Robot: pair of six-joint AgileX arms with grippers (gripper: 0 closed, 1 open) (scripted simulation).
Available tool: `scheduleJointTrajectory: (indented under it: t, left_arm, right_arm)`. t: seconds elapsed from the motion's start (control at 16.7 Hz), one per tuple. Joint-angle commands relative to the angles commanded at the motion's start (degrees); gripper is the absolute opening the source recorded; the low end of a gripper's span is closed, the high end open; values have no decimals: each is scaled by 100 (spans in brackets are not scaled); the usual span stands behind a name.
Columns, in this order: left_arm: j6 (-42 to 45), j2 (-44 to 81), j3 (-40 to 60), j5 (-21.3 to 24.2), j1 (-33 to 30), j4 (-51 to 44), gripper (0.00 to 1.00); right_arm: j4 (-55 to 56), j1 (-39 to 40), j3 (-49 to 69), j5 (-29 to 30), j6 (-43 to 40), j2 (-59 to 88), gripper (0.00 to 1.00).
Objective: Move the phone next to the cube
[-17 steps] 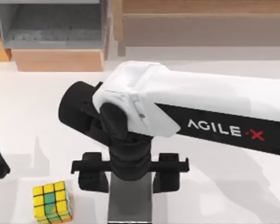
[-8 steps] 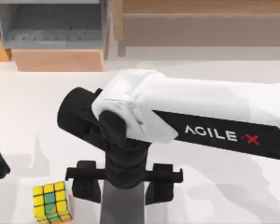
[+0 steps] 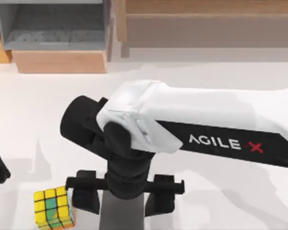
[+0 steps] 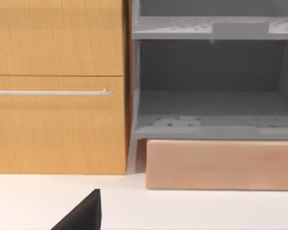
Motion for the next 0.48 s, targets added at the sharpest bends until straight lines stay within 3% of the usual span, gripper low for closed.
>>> scheduleJointTrajectory:
  t: [0.48]
  left_arm:
    - [0, 0, 0, 0, 0, 0, 100]
  right_arm:
    - [398, -39, -302, 731, -80, 188, 0]
